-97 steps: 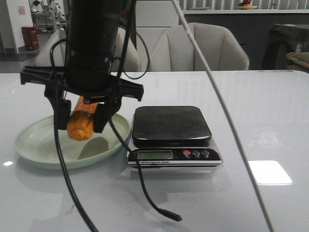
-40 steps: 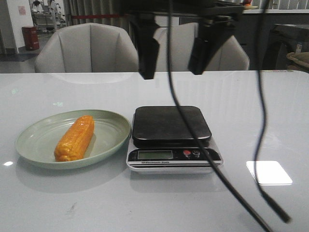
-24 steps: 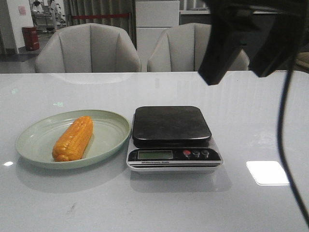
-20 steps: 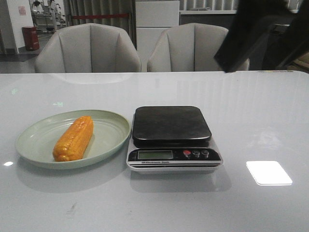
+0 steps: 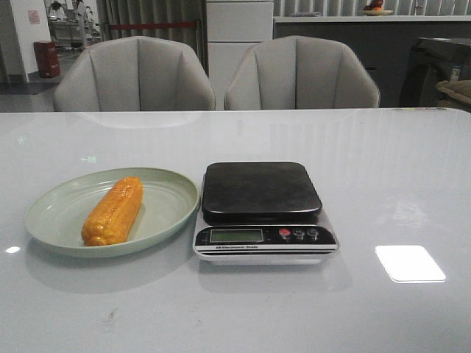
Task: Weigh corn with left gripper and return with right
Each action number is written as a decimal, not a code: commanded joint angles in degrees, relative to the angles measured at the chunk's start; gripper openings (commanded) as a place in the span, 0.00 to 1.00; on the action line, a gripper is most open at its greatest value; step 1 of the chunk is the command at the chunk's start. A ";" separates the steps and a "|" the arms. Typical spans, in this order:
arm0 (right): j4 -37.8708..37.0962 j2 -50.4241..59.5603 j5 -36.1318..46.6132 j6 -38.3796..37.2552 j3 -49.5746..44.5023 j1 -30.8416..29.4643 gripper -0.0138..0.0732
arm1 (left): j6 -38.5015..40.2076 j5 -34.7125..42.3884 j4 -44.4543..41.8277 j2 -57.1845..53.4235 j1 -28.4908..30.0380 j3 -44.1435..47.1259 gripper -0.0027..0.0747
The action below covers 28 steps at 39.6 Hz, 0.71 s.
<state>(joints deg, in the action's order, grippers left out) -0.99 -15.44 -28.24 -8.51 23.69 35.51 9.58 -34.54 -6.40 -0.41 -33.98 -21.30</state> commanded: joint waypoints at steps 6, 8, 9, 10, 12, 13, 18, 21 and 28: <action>-1.07 8.30 14.72 0.69 -7.47 -0.34 0.86 | 0.10 4.43 -0.30 -0.99 0.06 -1.44 0.18; -1.11 8.24 17.57 0.69 -8.81 -0.34 0.86 | 0.10 4.43 -0.30 -0.99 0.06 -1.44 0.18; -1.11 8.24 18.31 0.69 -9.53 -0.34 0.86 | 0.10 4.43 -0.30 -0.99 0.06 -1.44 0.18; -1.11 8.24 18.31 0.69 -9.87 -0.34 0.85 | 0.10 4.43 -0.30 -0.99 0.06 -1.44 0.18; -1.18 8.08 18.31 0.69 -10.67 -0.34 0.83 | 0.10 4.43 -0.30 -0.99 0.06 -1.44 0.18; -1.30 8.00 18.31 0.69 -11.03 -0.34 0.80 | 0.10 4.43 -0.30 -0.99 0.06 -1.44 0.18; -2.06 8.00 18.27 0.69 -11.21 -0.34 0.46 | 0.10 4.43 -0.30 -0.99 0.06 -1.44 0.18; -2.06 8.00 18.61 0.69 -11.21 -0.34 0.31 | 0.10 4.43 -0.30 -0.99 0.06 -1.44 0.18; -1.45 8.00 18.89 0.61 -11.21 -0.34 0.35 | 0.10 4.54 -0.30 -0.99 0.06 -1.44 0.18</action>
<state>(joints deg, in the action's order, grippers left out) -2.26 -6.72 -14.58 -8.51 10.83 35.51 9.58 -34.54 -6.40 -0.41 -33.98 -21.30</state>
